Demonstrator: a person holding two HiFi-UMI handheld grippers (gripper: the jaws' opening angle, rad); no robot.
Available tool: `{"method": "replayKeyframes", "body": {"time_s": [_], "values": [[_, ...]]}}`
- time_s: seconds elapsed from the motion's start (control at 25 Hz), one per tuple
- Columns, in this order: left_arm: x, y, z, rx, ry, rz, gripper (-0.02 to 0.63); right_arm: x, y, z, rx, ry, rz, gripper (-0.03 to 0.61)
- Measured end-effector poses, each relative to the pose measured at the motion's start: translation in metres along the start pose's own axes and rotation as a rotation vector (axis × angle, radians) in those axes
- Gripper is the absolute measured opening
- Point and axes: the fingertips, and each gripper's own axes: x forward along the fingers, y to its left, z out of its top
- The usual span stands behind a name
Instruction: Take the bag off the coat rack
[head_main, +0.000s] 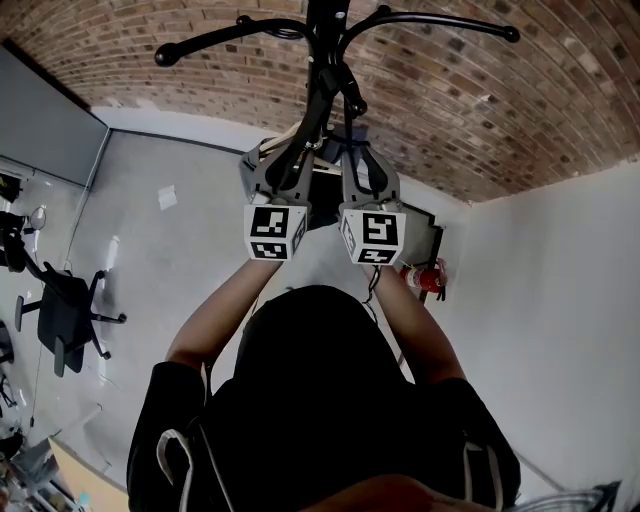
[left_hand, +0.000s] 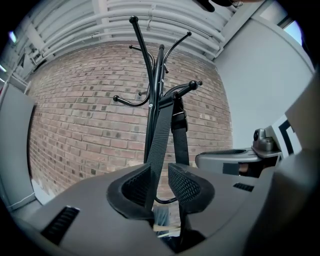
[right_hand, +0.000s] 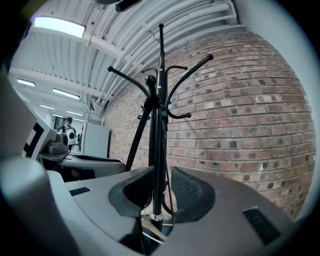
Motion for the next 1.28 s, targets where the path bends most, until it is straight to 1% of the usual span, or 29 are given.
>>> {"method": "replayKeyframes", "body": {"time_s": [0.16,0.36,0.56,0.68,0.8,0.96,1.08,1.16,1.28], "values": [[0.009,0.004,0.001,0.01,0.002,0.012,0.101,0.015,-0.004,-0.002,-0.006,0.005,-0.01,0.094],[0.022,0.008,-0.001,-0.015,0.016,0.026,0.1,0.032,-0.006,-0.009,-0.008,0.029,-0.012,0.094],[0.022,0.008,-0.003,-0.005,0.028,0.013,0.1,0.039,-0.008,-0.013,-0.002,0.042,-0.014,0.094],[0.02,0.01,-0.002,0.024,0.027,0.02,0.1,0.042,-0.009,-0.013,0.002,0.039,-0.011,0.094],[0.026,0.006,-0.002,-0.003,0.04,0.006,0.101,0.045,-0.011,-0.013,0.007,0.039,-0.01,0.092],[0.033,0.003,-0.005,0.002,0.053,0.001,0.101,0.05,-0.011,-0.015,0.015,0.039,-0.012,0.092],[0.035,0.003,-0.004,-0.012,0.057,-0.004,0.101,0.055,-0.012,-0.016,0.016,0.043,-0.015,0.092],[0.035,0.004,-0.003,-0.01,0.062,0.003,0.101,0.057,-0.011,-0.017,0.015,0.047,-0.015,0.09],[0.031,0.006,-0.003,0.012,0.057,0.032,0.101,0.057,-0.011,-0.017,0.012,0.048,-0.018,0.083]]}}
